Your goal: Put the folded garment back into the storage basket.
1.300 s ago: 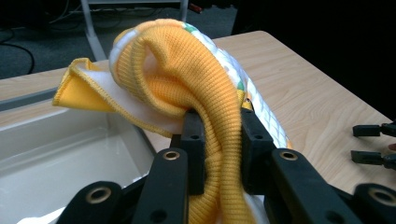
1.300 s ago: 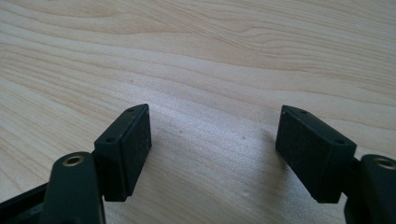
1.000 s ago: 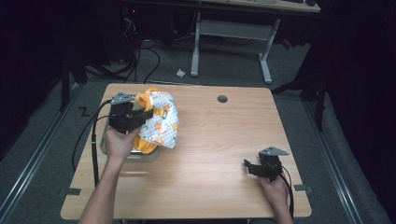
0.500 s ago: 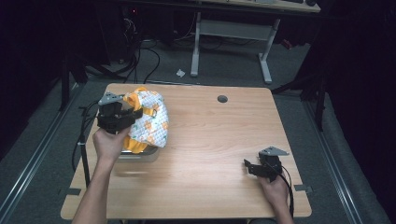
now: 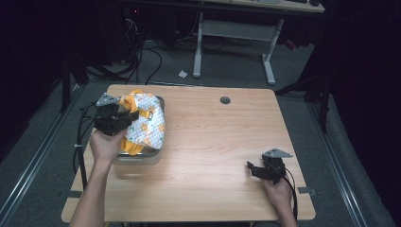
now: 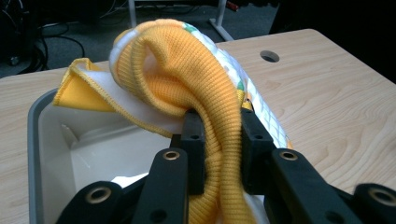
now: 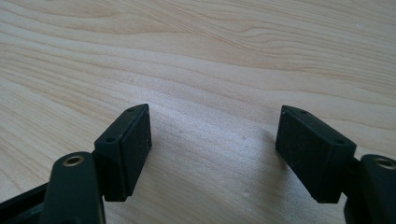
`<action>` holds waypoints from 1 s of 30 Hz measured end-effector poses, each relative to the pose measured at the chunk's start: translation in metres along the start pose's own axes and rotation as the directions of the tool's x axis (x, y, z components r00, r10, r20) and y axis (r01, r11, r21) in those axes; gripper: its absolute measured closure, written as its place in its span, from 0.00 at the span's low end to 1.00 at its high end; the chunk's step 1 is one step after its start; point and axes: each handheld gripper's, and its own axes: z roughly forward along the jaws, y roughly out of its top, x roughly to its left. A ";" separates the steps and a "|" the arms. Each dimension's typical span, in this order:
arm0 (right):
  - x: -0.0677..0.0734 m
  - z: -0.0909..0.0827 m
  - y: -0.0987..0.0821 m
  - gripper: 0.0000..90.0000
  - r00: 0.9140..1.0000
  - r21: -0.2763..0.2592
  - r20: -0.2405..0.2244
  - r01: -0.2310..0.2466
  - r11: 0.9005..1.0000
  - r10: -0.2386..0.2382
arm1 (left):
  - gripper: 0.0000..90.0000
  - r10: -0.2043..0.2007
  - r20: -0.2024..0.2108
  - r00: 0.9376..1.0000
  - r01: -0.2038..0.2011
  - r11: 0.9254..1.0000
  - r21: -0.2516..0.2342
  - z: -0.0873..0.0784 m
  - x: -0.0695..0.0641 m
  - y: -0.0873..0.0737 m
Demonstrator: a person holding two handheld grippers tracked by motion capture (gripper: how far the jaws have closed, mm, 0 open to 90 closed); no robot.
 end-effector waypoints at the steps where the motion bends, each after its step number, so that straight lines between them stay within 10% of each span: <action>1: 0.000 0.000 0.000 0.30 1.000 0.000 0.000 0.000 1.000 0.000 | 0.84 0.000 -0.003 1.000 0.000 1.000 0.005 0.001 0.001 0.000; 30: 0.000 0.000 0.000 0.30 1.000 -0.001 0.001 0.000 1.000 0.000 | 0.83 0.055 -0.065 0.996 -0.047 0.991 0.122 0.043 0.019 -0.013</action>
